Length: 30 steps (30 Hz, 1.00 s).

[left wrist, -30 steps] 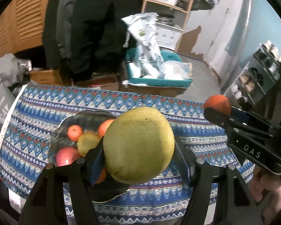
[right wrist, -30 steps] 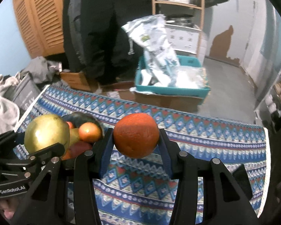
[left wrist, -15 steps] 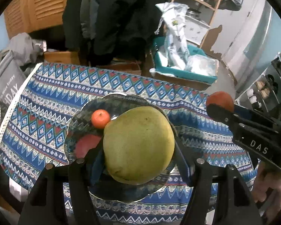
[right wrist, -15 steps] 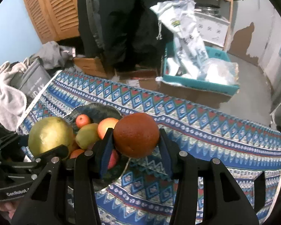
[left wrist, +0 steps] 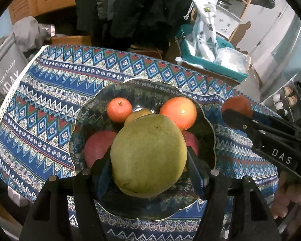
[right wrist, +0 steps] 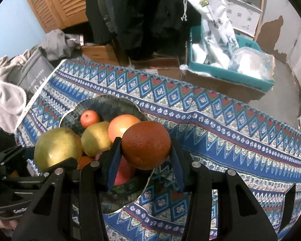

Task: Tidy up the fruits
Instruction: 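Lower the apple onto the plate and open the left tool while the right tool releases the tangerine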

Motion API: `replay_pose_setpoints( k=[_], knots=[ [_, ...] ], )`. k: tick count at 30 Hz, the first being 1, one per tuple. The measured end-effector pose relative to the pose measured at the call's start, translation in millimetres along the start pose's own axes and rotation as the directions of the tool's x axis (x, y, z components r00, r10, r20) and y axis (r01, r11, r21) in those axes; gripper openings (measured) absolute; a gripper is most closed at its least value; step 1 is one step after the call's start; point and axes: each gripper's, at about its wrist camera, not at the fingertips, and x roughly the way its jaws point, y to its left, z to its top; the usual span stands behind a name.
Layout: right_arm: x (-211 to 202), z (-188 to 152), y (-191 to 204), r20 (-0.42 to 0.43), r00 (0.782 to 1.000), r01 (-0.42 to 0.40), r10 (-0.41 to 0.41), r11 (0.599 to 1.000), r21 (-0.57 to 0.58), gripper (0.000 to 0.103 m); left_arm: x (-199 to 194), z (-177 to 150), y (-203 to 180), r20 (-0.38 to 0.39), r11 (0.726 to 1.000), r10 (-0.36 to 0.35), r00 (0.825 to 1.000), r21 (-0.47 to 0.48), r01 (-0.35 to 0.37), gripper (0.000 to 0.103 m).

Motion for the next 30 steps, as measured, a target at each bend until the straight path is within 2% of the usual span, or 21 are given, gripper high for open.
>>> replay_pose_setpoints(
  k=[9,19,25,27,30],
  knots=[
    [17.3,-2.3,1.8,-0.039,0.999,-0.023,0.023,1.000,0.004,0.046,17.2,-2.3,5.5,-0.052,1.000,0.001,0.999,-0.024,-0.002,0.069],
    [30.8,-3.6,2.6,-0.077,0.995,-0.055,0.056,0.998,0.016,0.047,17.2,-1.8,11.6,-0.052,0.998,-0.013,0.999,-0.060,0.010,0.069],
    [35.3,-5.0,3.8,-0.088,0.993,-0.070,0.072,0.997,0.025,0.048,9.1,0.0,12.2,-0.023,0.998,0.020,1.000,-0.053,-0.022,0.077],
    [32.6,-3.9,4.4,-0.080,0.994,-0.070,0.072,0.997,0.024,0.055,6.8,0.3,14.0,-0.015,0.998,0.035,0.999,-0.058,-0.035,0.078],
    [27.5,-2.0,5.3,-0.069,0.994,-0.083,0.085,0.996,0.026,0.055,4.8,1.0,16.0,-0.012,0.998,0.030,0.999,-0.062,-0.031,0.078]
  ],
)
